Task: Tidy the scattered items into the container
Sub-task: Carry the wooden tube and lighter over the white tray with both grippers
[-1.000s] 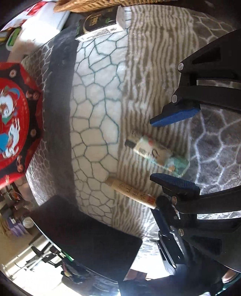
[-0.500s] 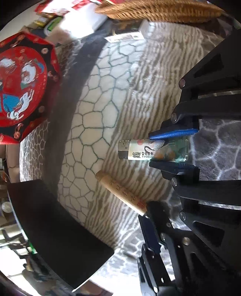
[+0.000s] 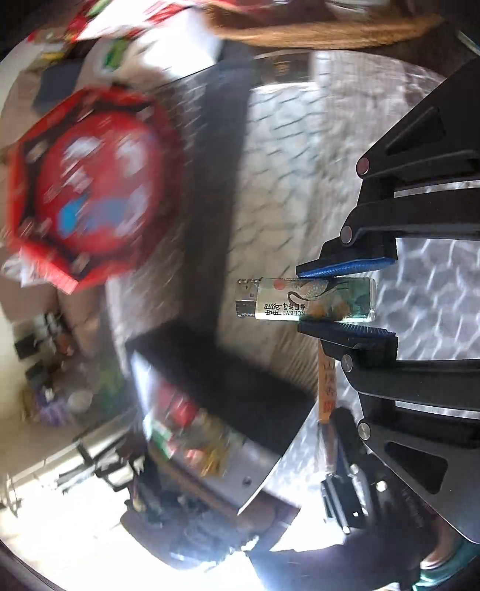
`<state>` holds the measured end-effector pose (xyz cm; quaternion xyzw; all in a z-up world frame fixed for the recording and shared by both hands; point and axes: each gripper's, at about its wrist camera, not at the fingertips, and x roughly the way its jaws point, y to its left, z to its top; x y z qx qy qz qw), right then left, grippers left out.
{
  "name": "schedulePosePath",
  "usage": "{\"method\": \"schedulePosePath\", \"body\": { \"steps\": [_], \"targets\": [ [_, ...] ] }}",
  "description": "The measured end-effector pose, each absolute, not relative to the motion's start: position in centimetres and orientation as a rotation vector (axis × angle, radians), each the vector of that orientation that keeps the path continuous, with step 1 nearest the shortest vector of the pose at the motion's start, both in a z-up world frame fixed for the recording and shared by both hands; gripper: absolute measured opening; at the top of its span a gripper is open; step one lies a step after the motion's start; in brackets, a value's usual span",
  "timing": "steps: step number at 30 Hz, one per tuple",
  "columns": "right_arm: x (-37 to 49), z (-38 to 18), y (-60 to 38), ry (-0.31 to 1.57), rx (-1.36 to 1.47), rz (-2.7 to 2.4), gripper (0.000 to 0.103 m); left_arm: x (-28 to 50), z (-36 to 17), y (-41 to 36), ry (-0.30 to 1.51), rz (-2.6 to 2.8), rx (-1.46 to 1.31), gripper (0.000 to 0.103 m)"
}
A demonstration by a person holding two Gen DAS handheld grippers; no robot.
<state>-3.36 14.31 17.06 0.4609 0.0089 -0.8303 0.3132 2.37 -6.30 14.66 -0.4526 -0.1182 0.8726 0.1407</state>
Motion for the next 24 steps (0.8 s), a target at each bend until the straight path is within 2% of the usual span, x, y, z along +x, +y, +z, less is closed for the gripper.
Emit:
{"method": "schedulePosePath", "body": {
  "steps": [4, 7, 10, 14, 19, 24],
  "targets": [
    [-4.3, 20.4, 7.9, 0.063, 1.188, -2.118, 0.022, 1.4, 17.6, -13.5, -0.434, 2.622, -1.257, 0.016],
    [-6.0, 20.4, 1.7, 0.067, 1.261, -2.020, 0.022, 0.6, 18.3, -18.3, -0.529, 2.662, -1.251, 0.014],
    [-7.9, 19.0, -4.7, 0.088, 1.378, -1.945, 0.022, -0.1, 18.9, -22.2, -0.640, 2.671, -1.222, 0.014],
    [-10.2, 15.6, -11.6, 0.219, 1.552, -1.936, 0.022, -1.6, 19.0, -24.9, -0.665, 2.694, -1.207, 0.014],
    [-11.7, 10.7, -14.4, 0.333, 1.739, -2.007, 0.022, -3.4, 18.5, -27.4, -0.661, 2.706, -1.206, 0.014],
    [-12.6, 7.4, -15.4, 0.345, 1.842, -2.084, 0.022, -3.2, 17.2, -29.8, -0.735, 2.686, -1.194, 0.014]
  ]
}}
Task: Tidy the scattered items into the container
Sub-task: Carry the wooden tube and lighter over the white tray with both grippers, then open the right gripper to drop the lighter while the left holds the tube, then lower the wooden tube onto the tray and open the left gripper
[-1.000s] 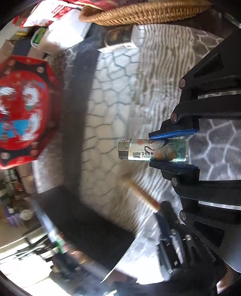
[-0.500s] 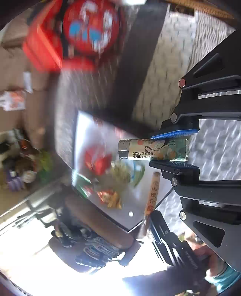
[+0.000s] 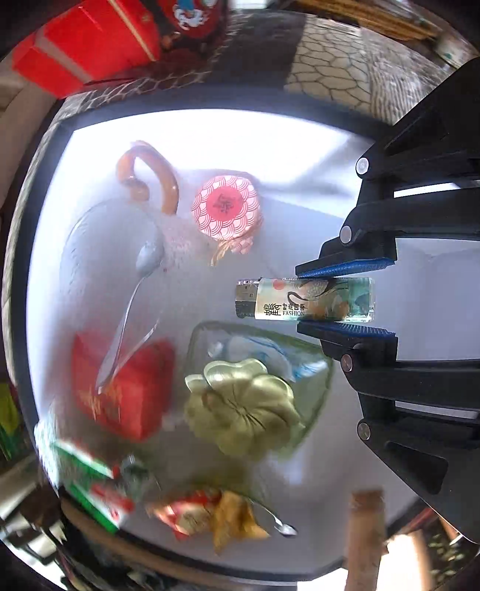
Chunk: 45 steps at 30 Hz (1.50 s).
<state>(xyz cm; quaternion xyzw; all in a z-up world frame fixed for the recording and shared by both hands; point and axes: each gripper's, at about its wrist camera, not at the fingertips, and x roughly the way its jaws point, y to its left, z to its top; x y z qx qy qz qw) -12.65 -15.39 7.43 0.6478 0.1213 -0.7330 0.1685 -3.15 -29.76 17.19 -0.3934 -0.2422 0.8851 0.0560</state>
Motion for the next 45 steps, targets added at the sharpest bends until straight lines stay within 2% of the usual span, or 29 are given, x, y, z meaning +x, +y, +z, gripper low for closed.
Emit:
{"method": "schedulePosePath", "body": {
  "steps": [4, 10, 12, 13, 14, 16, 19, 26, 28, 31, 33, 37, 38, 40, 45],
  "targets": [
    [-12.8, 5.4, -16.3, 0.397, 1.898, -2.092, 0.022, -3.1, 15.9, -30.9, -0.766, 2.657, -1.221, 0.014],
    [-13.7, 5.1, -16.2, 0.326, 1.935, -2.046, 0.024, -4.0, 15.0, -31.0, -0.752, 2.620, -1.266, 0.014],
    [-13.8, 4.8, -15.9, 0.313, 1.944, -2.028, 0.036, -4.2, 14.8, -30.7, -0.746, 2.608, -1.278, 0.014],
    [-13.7, 4.9, -15.6, 0.323, 1.932, -2.039, 0.035, -4.4, 14.8, -30.6, -0.742, 2.605, -1.283, 0.014],
    [-13.6, 5.1, -15.5, 0.318, 1.918, -2.031, 0.030, -4.5, 14.8, -30.4, -0.737, 2.601, -1.287, 0.014],
    [-13.2, 5.9, -15.2, 0.285, 1.891, -2.003, 0.031, -4.6, 14.9, -30.0, -0.726, 2.592, -1.292, 0.014],
    [-11.6, 9.4, -14.8, 0.333, 1.720, -2.003, 0.028, -4.7, 15.1, -29.5, -0.711, 2.569, -1.298, 0.014],
    [-6.7, 18.6, -10.9, 0.334, 1.238, -1.908, 0.036, -5.7, 16.1, -28.3, -0.688, 2.533, -1.319, 0.014],
    [-4.9, 19.8, -11.9, 0.386, 1.139, -1.862, 0.037, -6.1, 16.5, -27.4, -0.653, 2.526, -1.332, 0.014],
    [-3.0, 19.9, -13.5, 0.465, 1.058, -1.832, 0.046, -6.4, 17.1, -26.3, -0.605, 2.533, -1.347, 0.014],
    [-2.2, 19.8, -13.7, 0.506, 1.028, -1.840, 0.046, -6.6, 17.5, -25.9, -0.590, 2.528, -1.346, 0.014],
    [-3.2, 19.3, -14.4, 0.464, 1.015, -1.841, 0.046, -6.9, 18.0, -25.3, -0.562, 2.513, -1.359, 0.014],
    [-3.5, 19.2, -14.4, 0.453, 1.017, -1.845, 0.039, -7.0, 18.1, -25.3, -0.559, 2.517, -1.359, 0.014],
    [-4.5, 18.4, -14.2, 0.394, 1.059, -1.835, 0.009, -7.3, 18.2, -25.3, -0.557, 2.528, -1.355, 0.012],
    [-6.1, 17.4, -13.4, 0.279, 1.131, -1.835, 0.007, -8.3, 17.4, -25.0, -0.604, 2.464, -1.364, 0.011]
  ]
}}
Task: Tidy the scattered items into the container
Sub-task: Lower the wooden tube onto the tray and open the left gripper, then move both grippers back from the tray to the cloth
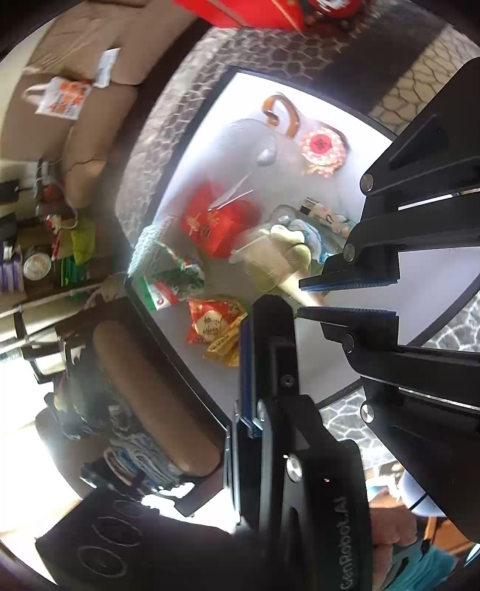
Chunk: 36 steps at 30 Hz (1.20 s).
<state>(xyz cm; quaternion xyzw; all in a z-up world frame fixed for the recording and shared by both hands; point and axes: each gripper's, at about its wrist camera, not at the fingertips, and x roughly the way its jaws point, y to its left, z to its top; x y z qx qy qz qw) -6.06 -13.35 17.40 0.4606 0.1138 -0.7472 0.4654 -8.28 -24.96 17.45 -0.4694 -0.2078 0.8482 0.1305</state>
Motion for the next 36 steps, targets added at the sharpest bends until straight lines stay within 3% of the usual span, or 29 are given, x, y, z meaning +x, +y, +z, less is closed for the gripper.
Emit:
{"method": "schedulePosePath", "body": {
  "steps": [13, 15, 18, 22, 30, 36],
  "targets": [
    [-7.7, 18.6, -10.4, 0.278, 1.208, -1.960, 0.011, -7.0, 16.4, -26.6, -0.510, 2.495, -1.389, 0.015],
    [-7.4, 19.3, -9.1, 0.274, 1.193, -1.982, 0.011, -6.5, 16.3, -25.6, -0.486, 2.483, -1.377, 0.042],
    [-7.1, 20.3, -5.7, 0.281, 1.179, -2.054, 0.030, -5.1, 16.7, -23.2, -0.457, 2.497, -1.322, 0.069],
    [-6.8, 21.2, 0.6, 0.279, 1.194, -2.168, 0.048, -3.9, 17.7, -18.9, -0.458, 2.434, -1.254, 0.071],
    [-6.8, 20.3, 17.8, 0.285, 1.335, -2.507, 0.049, -2.7, 17.6, -6.7, -0.350, 2.308, -1.200, 0.071],
    [-4.9, 15.5, 28.1, -0.023, 1.401, -2.599, 0.049, -3.5, 14.3, 1.8, -0.291, 2.265, -1.197, 0.071]
  ]
}}
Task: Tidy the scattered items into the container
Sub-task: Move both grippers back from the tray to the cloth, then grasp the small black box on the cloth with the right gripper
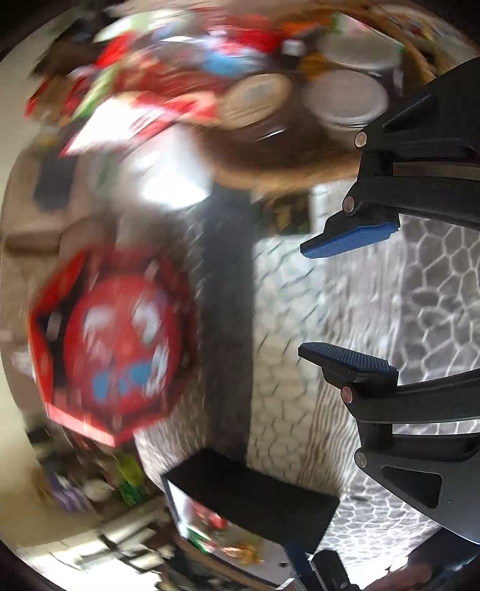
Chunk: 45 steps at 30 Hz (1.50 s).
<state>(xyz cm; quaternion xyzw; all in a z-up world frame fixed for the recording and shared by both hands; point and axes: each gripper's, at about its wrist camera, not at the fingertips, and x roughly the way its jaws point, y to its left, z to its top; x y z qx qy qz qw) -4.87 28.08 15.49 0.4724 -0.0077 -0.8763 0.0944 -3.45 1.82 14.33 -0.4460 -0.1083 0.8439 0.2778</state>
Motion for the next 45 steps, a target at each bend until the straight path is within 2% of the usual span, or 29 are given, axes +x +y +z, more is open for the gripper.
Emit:
{"method": "schedulePosePath", "body": {
  "steps": [2, 6, 9, 12, 14, 19, 22, 25, 28, 34, 37, 39, 40, 41, 42, 44, 45],
  "targets": [
    [-4.3, 14.1, 30.5, -0.113, 1.397, -2.618, 0.049, -3.9, 13.1, 4.8, -0.260, 2.245, -1.195, 0.072],
    [-3.6, 12.5, 32.1, -0.124, 1.353, -2.664, 0.055, -6.7, 10.1, 10.9, -0.204, 2.168, -1.235, 0.076],
    [-3.9, 11.3, 32.2, -0.154, 1.304, -2.657, 0.056, -10.3, 8.5, 13.3, -0.287, 2.115, -1.306, 0.076],
    [-4.3, 10.1, 31.0, -0.076, 1.240, -2.738, 0.059, -13.9, 7.8, 14.3, -0.403, 2.095, -1.352, 0.076],
    [-4.7, 9.1, 30.3, -0.048, 1.207, -2.793, 0.070, -14.9, 7.8, 14.6, -0.430, 2.106, -1.346, 0.077],
    [-6.1, 7.6, 27.5, 0.091, 1.207, -2.909, 0.078, -15.8, 7.2, 13.7, -0.478, 2.081, -1.335, 0.079],
    [-5.8, 7.1, 26.6, -0.026, 1.265, -2.838, 0.077, -16.1, 6.4, 11.9, -0.494, 2.087, -1.359, 0.079],
    [-6.2, 6.1, 25.9, 0.002, 1.371, -2.870, 0.077, -16.2, 5.8, 9.5, -0.556, 2.088, -1.365, 0.079],
    [-8.3, 5.2, 27.2, -0.109, 1.467, -2.900, 0.077, -16.0, 5.4, 7.6, -0.578, 2.105, -1.366, 0.079],
    [-11.6, 4.3, 30.4, -0.462, 1.547, -2.967, 0.078, -15.3, 4.8, 5.8, -0.620, 2.104, -1.377, 0.079],
    [-12.4, 4.5, 30.0, -0.522, 1.539, -2.994, 0.092, -14.6, 4.6, 5.3, -0.629, 2.097, -1.386, 0.079],
    [-12.8, 4.5, 29.5, -0.516, 1.536, -2.993, 0.092, -14.2, 4.6, 5.0, -0.622, 2.102, -1.388, 0.079],
    [-12.9, 4.6, 29.3, -0.504, 1.509, -2.991, 0.081, -14.0, 4.6, 4.7, -0.622, 2.103, -1.390, 0.079],
    [-13.0, 4.7, 28.8, -0.485, 1.479, -2.981, 0.052, -13.8, 4.6, 4.4, -0.626, 2.105, -1.394, 0.079],
    [-13.3, 4.8, 28.0, -0.414, 1.470, -2.958, 0.041, -13.6, 4.6, 4.0, -0.633, 2.106, -1.398, 0.079],
    [-13.6, 4.8, 26.4, -0.295, 1.446, -2.907, 0.007, -13.3, 4.6, 3.4, -0.645, 2.108, -1.402, 0.079],
    [-13.2, 4.9, 25.6, -0.261, 1.414, -2.851, 0.004, -13.1, 4.6, 3.1, -0.646, 2.112, -1.406, 0.079]
  ]
}}
